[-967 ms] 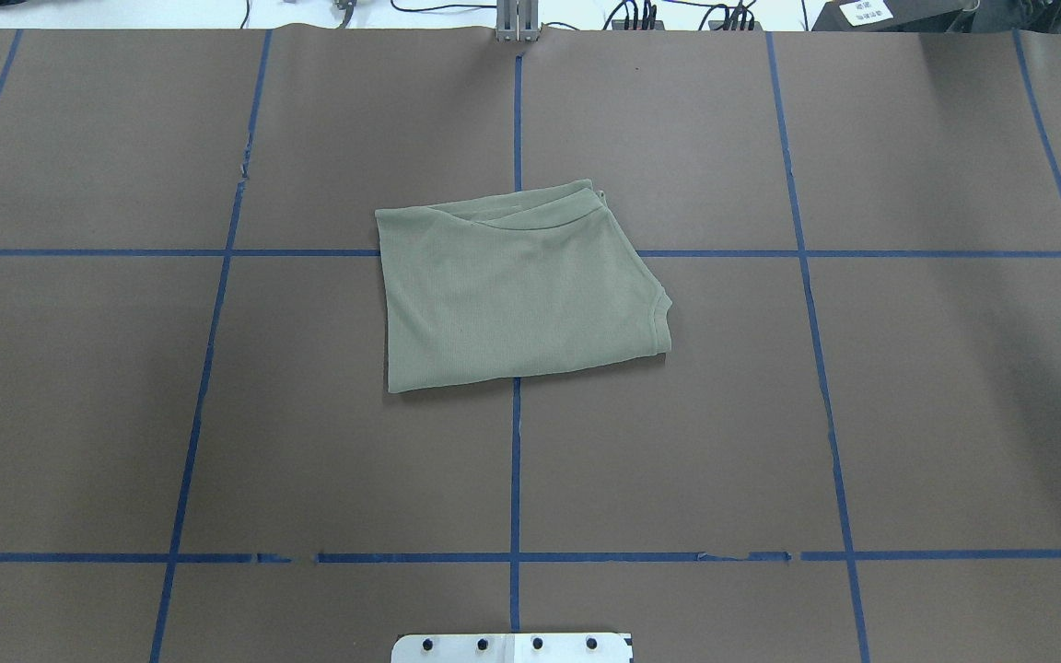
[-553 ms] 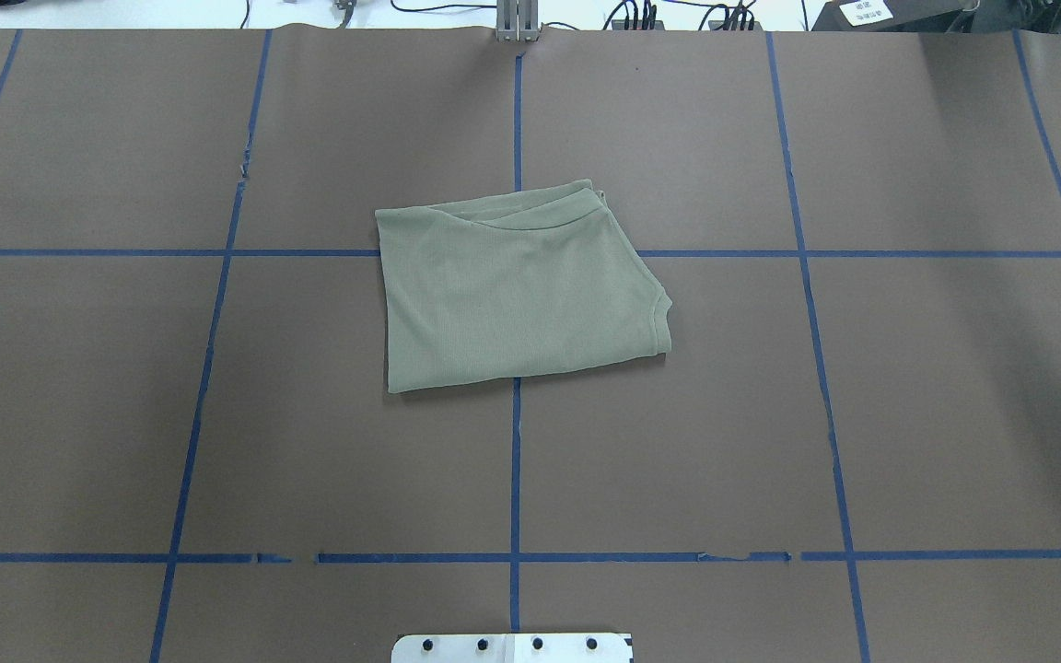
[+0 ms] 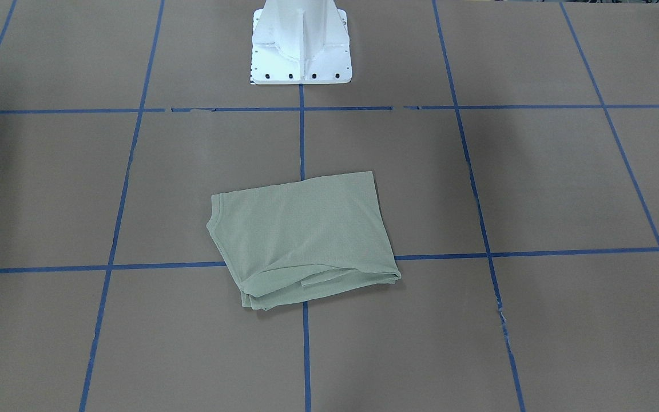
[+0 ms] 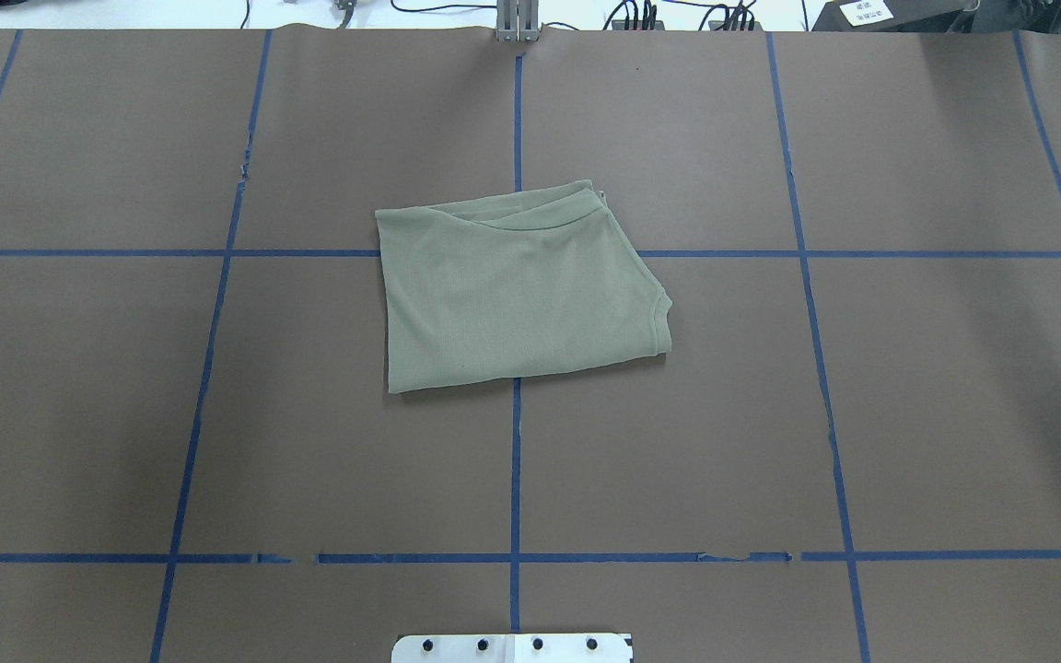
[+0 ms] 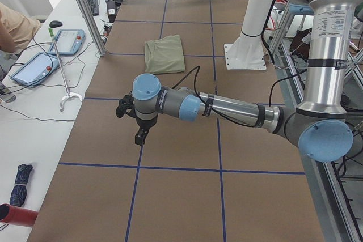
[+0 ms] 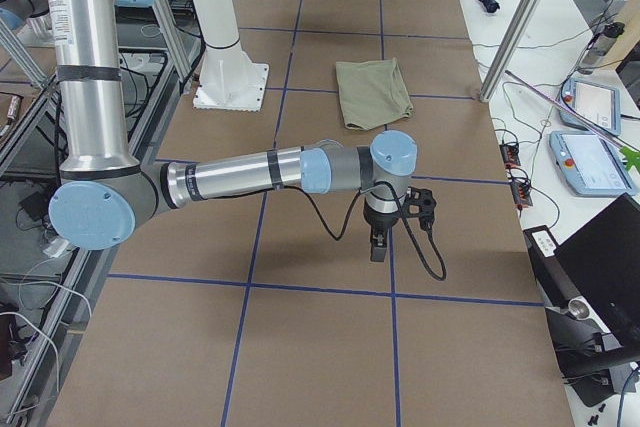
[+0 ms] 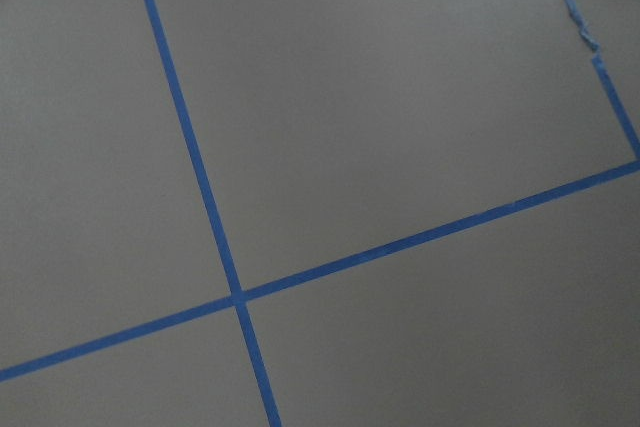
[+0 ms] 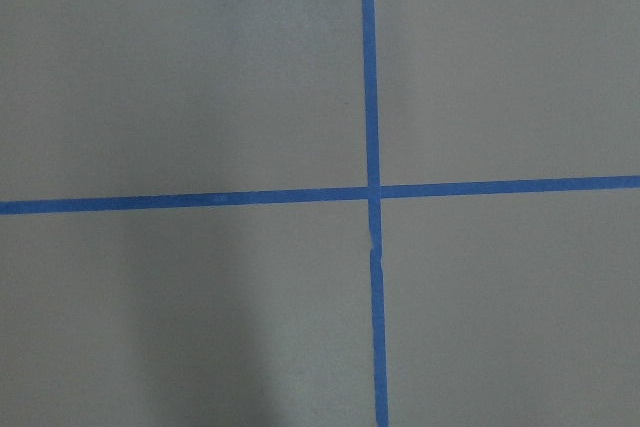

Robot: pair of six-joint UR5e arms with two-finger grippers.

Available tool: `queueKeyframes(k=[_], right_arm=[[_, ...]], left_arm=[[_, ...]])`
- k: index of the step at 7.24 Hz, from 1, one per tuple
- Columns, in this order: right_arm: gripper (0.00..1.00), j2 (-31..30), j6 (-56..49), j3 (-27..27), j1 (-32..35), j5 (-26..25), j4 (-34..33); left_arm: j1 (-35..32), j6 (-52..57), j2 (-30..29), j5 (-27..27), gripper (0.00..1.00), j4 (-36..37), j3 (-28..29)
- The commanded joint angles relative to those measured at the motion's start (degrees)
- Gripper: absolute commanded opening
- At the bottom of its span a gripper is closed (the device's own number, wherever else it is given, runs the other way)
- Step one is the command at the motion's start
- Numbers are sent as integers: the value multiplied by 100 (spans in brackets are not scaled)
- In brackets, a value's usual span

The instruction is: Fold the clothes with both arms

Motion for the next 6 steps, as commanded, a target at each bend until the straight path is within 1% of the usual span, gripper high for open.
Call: queueKeyframes(k=[1, 6], right_arm=[[100, -29, 4, -23, 4, -83, 4], [100, -64, 13, -5, 22, -48, -40]], left_arm=[[-216, 12, 80, -8, 100, 31, 147], [-218, -33, 116, -8, 100, 14, 147]])
